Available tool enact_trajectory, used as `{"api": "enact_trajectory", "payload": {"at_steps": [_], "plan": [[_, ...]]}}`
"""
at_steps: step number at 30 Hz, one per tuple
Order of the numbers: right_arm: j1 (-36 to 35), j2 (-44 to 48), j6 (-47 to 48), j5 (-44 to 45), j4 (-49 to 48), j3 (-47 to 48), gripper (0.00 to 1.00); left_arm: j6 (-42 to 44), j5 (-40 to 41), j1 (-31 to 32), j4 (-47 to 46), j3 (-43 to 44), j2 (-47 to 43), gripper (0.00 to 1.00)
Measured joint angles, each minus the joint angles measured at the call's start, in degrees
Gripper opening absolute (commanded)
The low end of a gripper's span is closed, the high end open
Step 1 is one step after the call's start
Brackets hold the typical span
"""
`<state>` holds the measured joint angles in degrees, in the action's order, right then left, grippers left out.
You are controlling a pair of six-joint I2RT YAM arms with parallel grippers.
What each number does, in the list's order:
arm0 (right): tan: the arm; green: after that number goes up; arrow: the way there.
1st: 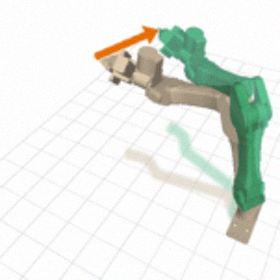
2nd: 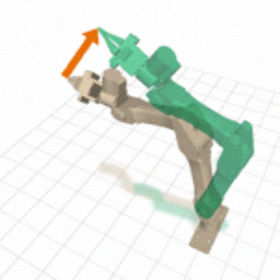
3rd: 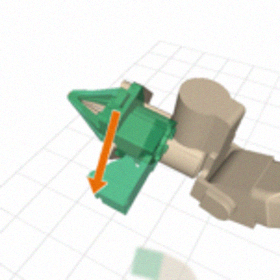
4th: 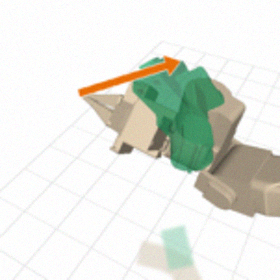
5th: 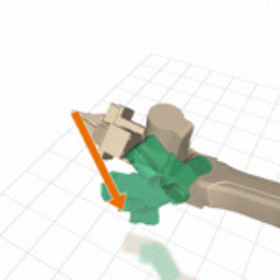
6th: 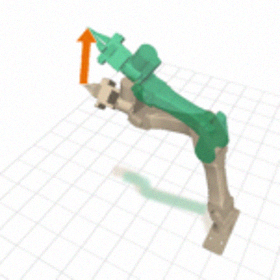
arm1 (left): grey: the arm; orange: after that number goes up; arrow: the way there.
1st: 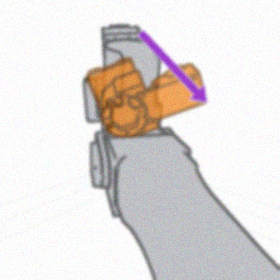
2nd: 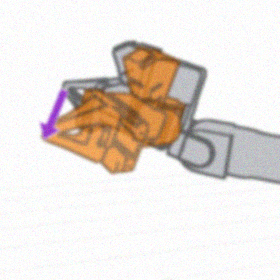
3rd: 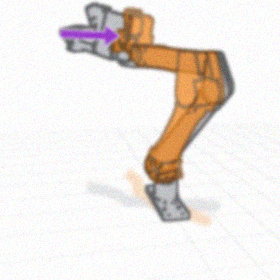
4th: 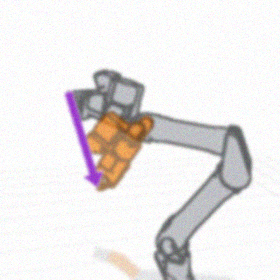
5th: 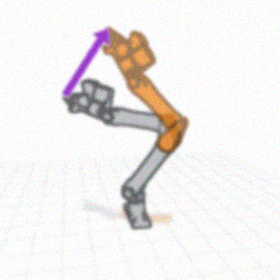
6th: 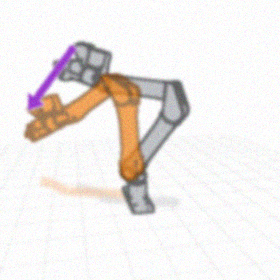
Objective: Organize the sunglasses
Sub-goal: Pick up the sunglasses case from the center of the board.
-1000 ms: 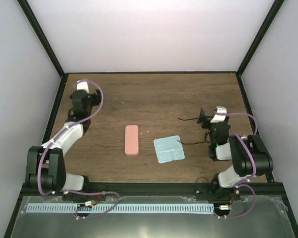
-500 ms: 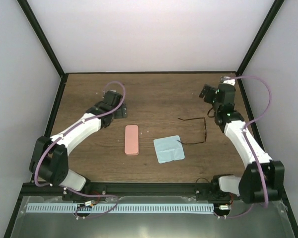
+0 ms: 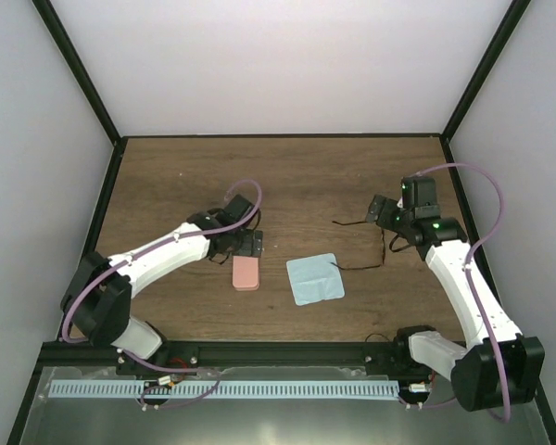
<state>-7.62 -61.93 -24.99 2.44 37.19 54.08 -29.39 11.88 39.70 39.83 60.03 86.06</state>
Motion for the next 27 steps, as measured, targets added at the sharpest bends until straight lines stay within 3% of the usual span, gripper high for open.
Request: {"api": "enact_trajectory", "payload": {"at_steps": [14, 27], "plan": [[0.04, 0.35, 0.04, -5.44, 1.75, -1.44, 1.00, -3.45, -4.37, 2.34, -0.98, -1.14, 8.79, 0.99], [0.04, -0.44, 0.07, -5.49, 1.79, -1.44, 1.00, -4.72, -6.60, 2.32, -3.50, -2.93, 11.17, 0.73]]}}
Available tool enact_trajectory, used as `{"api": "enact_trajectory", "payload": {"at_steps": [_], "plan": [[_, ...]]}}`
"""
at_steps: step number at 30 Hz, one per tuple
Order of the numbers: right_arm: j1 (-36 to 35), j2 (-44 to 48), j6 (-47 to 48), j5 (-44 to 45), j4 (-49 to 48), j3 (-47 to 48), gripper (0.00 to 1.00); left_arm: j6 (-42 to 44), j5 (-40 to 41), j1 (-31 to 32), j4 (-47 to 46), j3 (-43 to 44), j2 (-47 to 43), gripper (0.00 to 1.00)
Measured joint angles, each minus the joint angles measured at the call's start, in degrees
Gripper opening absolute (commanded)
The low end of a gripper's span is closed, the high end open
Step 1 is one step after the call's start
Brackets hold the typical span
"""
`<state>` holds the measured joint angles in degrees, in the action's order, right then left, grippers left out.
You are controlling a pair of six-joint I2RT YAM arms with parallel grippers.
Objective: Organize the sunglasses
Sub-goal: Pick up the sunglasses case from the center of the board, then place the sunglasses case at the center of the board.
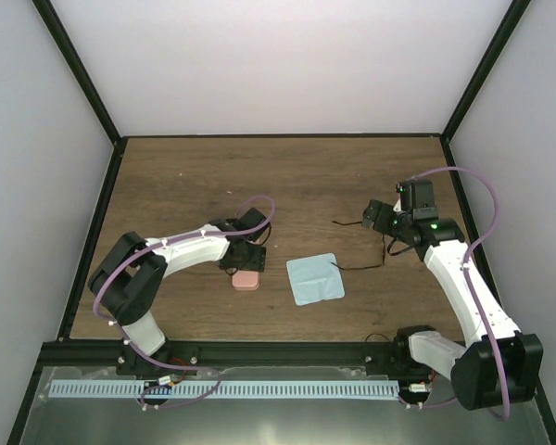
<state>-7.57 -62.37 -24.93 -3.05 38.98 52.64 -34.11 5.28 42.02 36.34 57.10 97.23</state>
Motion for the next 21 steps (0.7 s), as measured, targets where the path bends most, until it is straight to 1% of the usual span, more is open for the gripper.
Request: {"api": "enact_trajectory", "payload": {"at_steps": [6, 10, 14, 17, 21], "plan": [[0.00, -0.92, 0.00, -0.50, 0.00, 0.00, 1.00, -0.07, -0.39, -0.02, 0.24, 0.39, 0.00, 0.73], [0.00, -1.03, 0.24, -3.67, -0.39, 0.00, 1.00, 0.00, -2.19, -0.22, 0.20, 0.59, -1.01, 0.73], [0.00, -1.57, -0.02, -15.72, -3.96, 0.00, 1.00, 0.26, -8.11, -1.33, -1.86, 0.59, -4.96, 0.72], [0.00, -3.32, -1.40, -24.59, -7.30, 0.00, 1.00, 0.26, -14.08, -2.80, -4.94, 0.59, -7.96, 0.73], [0.00, -6.62, -3.45, -34.53, -11.02, 0.00, 1.00, -0.48, -24.06, -4.85, -11.82, -0.68, -11.52, 0.73]]}}
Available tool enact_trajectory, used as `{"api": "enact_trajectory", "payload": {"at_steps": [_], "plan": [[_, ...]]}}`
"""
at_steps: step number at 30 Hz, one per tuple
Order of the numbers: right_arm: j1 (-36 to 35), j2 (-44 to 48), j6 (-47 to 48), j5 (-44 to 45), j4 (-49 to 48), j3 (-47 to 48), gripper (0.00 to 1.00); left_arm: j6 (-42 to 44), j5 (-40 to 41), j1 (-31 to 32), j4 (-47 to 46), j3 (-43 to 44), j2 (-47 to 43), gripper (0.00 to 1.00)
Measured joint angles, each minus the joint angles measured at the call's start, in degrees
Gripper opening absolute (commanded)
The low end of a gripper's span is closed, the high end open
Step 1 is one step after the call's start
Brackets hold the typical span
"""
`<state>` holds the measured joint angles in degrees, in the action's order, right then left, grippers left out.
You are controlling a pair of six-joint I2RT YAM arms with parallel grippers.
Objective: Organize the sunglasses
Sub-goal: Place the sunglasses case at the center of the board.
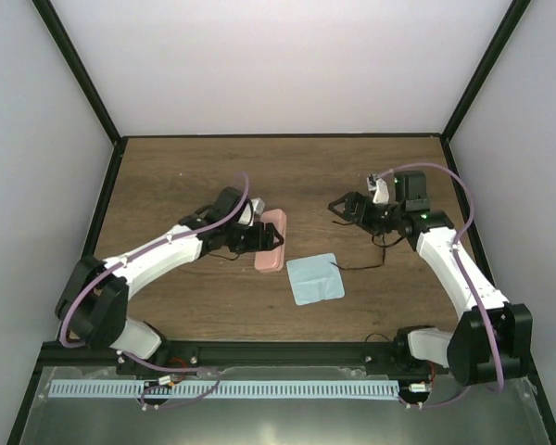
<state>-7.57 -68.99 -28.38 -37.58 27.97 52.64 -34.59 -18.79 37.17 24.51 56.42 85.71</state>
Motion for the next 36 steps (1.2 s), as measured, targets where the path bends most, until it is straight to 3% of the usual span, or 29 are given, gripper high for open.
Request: {"api": "enact_trajectory", "payload": {"at_steps": [5, 10, 22, 25, 28, 32, 36], "plan": [[-0.74, -2.73, -2.56, -8.35, -4.37, 0.02, 1.00, -3.02, -11.04, -1.14, -9.60, -3.08, -3.50, 0.74], [-4.68, -5.38, -3.69, -11.04, -6.62, 1.40, 1.00, -6.12, -17.14, -1.14, -16.50, -3.28, -3.54, 0.73], [-8.46, -8.20, -4.76, -12.28, -8.52, 1.99, 1.00, -10.58, -20.48, -1.14, -22.93, -3.28, -3.93, 0.73], [-8.61, -8.48, -4.87, -11.58, -8.17, 2.08, 1.00, -7.61, -15.34, -1.09, -16.39, -0.70, -3.28, 0.72], [-8.70, -8.66, -4.59, -8.96, -6.40, 2.99, 1.00, -3.85, -4.00, -1.05, -7.06, 3.54, -0.85, 0.73], [-8.70, -9.57, -4.04, -6.23, -5.05, 3.56, 1.00, -2.01, 8.17, -1.20, 1.31, 3.10, 1.99, 0.74], [-8.70, -10.58, -4.00, -4.31, -3.54, 3.56, 1.00, -1.90, 14.80, -0.96, 6.71, 2.49, 6.49, 0.75]]}}
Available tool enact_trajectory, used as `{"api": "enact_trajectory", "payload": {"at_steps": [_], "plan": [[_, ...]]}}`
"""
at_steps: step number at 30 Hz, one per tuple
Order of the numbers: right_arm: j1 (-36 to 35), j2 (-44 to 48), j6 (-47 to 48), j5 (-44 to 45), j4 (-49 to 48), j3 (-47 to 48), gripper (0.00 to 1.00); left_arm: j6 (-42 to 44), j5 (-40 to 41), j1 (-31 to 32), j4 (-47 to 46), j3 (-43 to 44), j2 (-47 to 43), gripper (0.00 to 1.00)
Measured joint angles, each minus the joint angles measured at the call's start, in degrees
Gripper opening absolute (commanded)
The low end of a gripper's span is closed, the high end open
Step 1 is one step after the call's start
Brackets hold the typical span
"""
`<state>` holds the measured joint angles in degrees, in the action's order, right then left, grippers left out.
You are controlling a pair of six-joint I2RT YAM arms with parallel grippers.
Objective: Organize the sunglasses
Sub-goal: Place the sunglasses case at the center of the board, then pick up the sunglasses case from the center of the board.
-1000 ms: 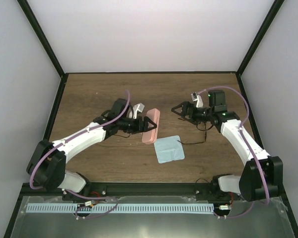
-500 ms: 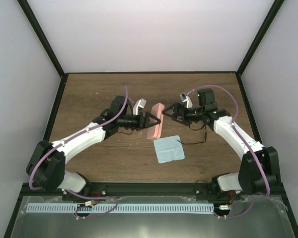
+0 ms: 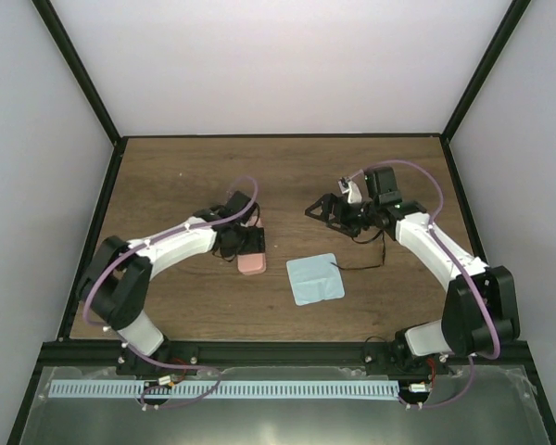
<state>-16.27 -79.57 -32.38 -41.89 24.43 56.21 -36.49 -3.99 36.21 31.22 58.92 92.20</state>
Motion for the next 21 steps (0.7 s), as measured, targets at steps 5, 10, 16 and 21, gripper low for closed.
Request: {"api": "enact_trajectory", "payload": {"at_steps": [5, 10, 16, 21], "plan": [[0.00, -0.74, 0.04, 1.75, 1.11, 0.00, 1.00, -0.59, 5.29, 1.79, 3.52, 1.81, 6.97, 0.90], [-0.46, -2.12, 0.87, 6.62, 4.15, 0.37, 1.00, 0.37, 9.57, 3.34, 6.16, 6.58, 10.19, 1.00], [-5.90, -8.11, 1.88, 17.46, 11.28, 7.19, 1.00, 1.22, 10.34, 2.16, 5.27, 6.01, 4.37, 1.00], [-15.23, -16.31, 1.88, 25.83, 15.41, 18.14, 1.00, 1.03, 6.64, -7.54, 2.12, -3.78, -11.50, 1.00]]}}
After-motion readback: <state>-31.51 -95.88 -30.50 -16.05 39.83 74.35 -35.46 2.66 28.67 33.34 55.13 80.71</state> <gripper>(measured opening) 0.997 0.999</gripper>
